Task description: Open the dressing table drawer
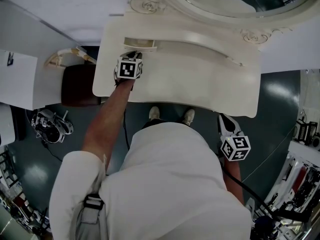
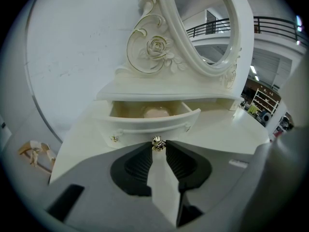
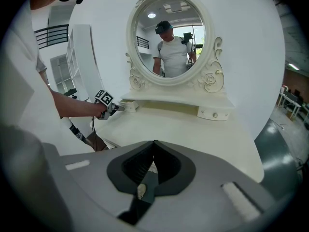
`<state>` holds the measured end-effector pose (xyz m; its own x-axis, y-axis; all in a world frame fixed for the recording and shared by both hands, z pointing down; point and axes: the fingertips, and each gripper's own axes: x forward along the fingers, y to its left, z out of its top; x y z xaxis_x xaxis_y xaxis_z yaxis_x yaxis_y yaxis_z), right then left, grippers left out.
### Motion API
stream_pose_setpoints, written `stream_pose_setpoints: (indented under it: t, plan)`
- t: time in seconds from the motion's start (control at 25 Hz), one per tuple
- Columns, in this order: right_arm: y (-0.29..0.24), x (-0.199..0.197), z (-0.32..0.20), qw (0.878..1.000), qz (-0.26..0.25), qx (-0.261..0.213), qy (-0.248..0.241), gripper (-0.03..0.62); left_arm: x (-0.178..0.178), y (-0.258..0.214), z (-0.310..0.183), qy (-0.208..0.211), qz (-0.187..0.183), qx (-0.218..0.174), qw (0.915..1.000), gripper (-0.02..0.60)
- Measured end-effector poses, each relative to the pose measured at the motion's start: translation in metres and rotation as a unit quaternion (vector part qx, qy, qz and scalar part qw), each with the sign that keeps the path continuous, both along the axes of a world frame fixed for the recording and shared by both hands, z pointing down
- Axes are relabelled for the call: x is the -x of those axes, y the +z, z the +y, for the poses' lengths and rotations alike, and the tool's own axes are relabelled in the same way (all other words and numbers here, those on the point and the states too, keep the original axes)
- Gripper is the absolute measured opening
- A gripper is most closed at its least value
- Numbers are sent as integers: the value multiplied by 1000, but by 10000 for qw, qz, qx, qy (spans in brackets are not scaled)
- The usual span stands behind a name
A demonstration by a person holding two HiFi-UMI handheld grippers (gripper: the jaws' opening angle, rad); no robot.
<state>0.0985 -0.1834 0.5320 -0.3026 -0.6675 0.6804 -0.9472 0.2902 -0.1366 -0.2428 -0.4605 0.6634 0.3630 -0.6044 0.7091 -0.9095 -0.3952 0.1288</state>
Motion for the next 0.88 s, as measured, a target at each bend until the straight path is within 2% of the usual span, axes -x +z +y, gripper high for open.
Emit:
stream_pose_setpoints:
  t: [0.88]
  plan:
    - [2, 3, 21, 10000, -56, -6, -27, 2, 3, 0, 21, -54, 31, 27, 10000, 97]
